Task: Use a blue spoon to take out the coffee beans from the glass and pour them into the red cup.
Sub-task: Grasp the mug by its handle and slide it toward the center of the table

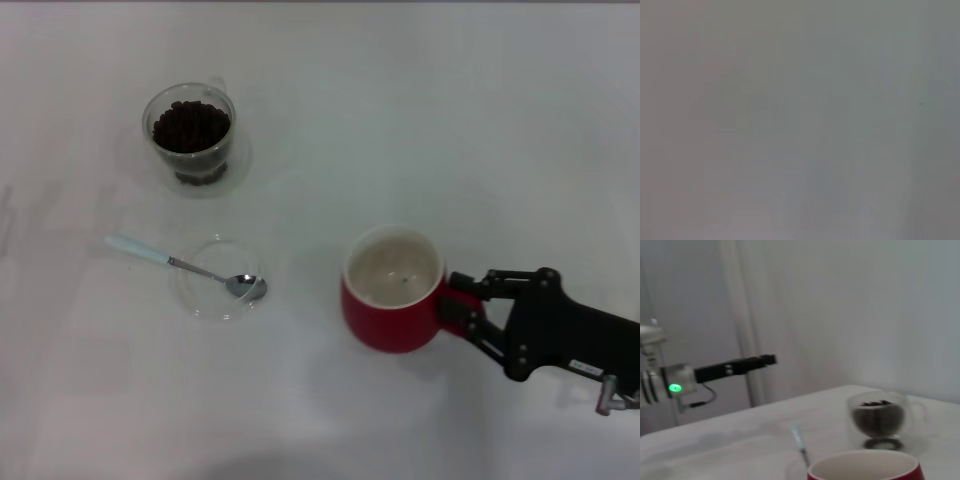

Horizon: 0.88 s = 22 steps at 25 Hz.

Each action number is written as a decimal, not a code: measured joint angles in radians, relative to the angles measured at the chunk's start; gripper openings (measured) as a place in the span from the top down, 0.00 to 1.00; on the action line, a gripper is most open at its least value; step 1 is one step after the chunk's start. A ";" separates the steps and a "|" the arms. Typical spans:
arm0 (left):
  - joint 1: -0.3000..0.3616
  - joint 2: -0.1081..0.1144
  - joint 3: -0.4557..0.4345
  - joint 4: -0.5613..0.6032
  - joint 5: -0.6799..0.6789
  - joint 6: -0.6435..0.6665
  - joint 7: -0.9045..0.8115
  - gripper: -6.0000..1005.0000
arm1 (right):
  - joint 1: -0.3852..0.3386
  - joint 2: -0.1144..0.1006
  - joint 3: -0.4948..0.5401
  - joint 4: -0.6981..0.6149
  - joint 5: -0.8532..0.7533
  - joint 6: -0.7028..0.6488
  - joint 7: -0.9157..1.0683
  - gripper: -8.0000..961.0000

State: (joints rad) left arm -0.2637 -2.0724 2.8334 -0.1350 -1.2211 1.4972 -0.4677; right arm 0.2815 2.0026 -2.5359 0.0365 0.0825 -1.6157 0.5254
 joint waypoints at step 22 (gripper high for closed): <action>0.018 -0.004 0.004 0.011 0.002 0.010 -0.001 0.37 | 0.010 0.003 -0.001 -0.060 -0.074 0.039 0.001 0.58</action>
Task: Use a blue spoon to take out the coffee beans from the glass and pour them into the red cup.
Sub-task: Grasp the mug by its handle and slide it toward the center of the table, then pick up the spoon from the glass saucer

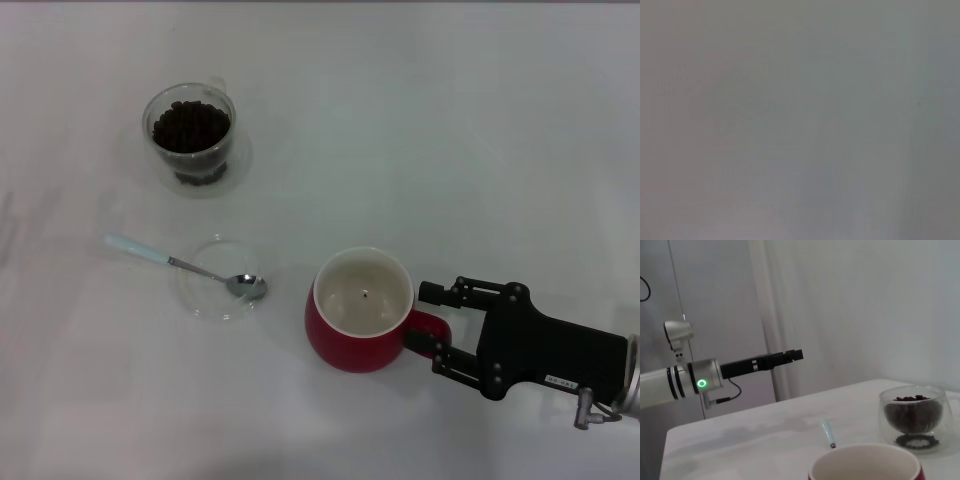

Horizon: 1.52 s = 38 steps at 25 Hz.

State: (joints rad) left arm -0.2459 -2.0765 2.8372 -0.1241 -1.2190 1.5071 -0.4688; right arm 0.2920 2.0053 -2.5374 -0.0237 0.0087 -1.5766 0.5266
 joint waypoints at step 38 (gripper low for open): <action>0.061 -0.005 0.005 0.216 0.329 -0.123 -1.003 0.37 | 0.023 -0.075 0.014 0.270 0.155 -0.569 0.006 0.38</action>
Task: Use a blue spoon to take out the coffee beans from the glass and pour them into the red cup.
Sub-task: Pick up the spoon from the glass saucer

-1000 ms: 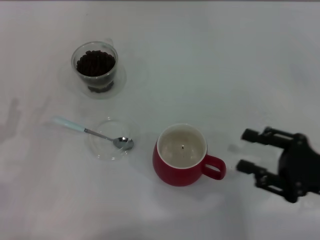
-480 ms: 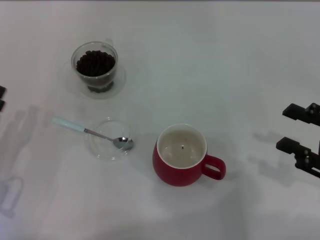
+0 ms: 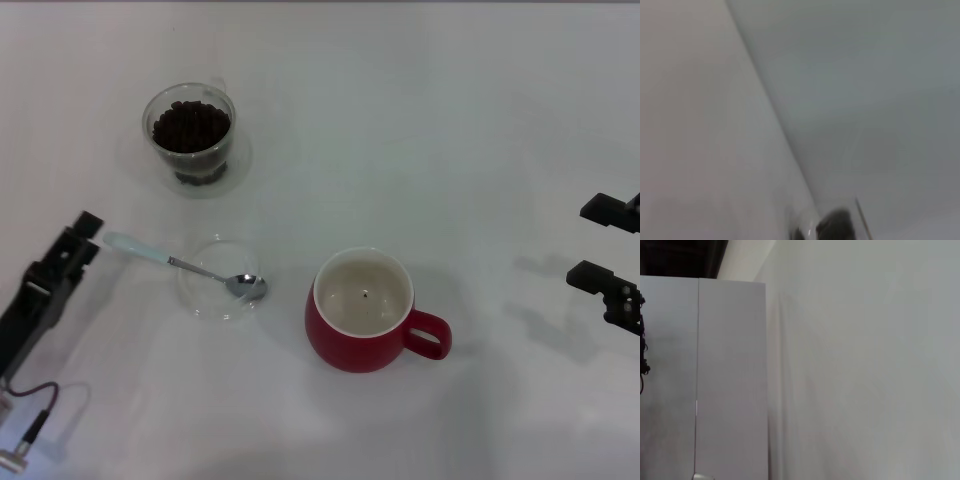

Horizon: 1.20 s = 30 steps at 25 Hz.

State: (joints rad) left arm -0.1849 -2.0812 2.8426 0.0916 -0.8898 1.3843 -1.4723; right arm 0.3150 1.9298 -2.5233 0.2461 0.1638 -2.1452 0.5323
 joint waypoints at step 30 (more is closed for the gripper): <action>-0.056 -0.003 -0.010 0.029 0.069 -0.105 -0.001 0.64 | -0.006 0.003 0.003 0.012 0.024 0.006 -0.018 0.38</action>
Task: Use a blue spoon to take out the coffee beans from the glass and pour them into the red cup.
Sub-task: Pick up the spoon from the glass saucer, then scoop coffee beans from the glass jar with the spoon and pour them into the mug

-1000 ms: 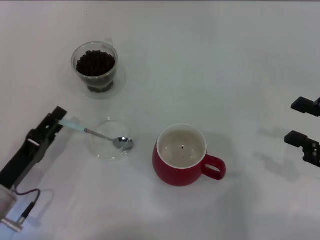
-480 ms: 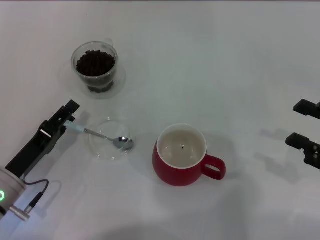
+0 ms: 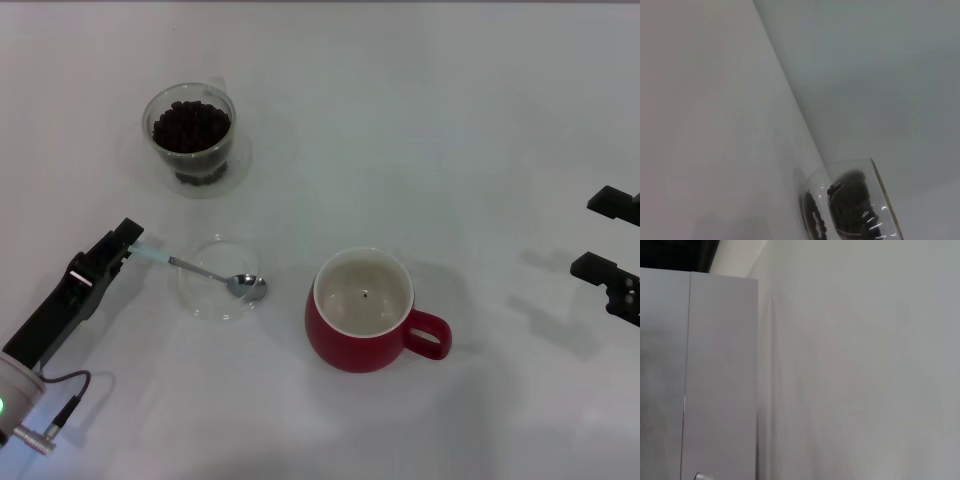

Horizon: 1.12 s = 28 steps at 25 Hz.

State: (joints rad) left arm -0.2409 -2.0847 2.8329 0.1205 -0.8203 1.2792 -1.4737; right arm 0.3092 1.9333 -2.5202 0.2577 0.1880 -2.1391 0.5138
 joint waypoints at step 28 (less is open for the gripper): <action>-0.162 0.060 -0.008 -0.381 -0.093 0.420 -0.153 0.87 | 0.024 0.038 -0.005 -0.009 0.004 0.000 -0.019 0.38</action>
State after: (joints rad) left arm -0.4031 -2.0245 2.8247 -0.2605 -0.9131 1.6987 -1.6269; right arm 0.3333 1.9710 -2.5250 0.2488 0.1917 -2.1390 0.4949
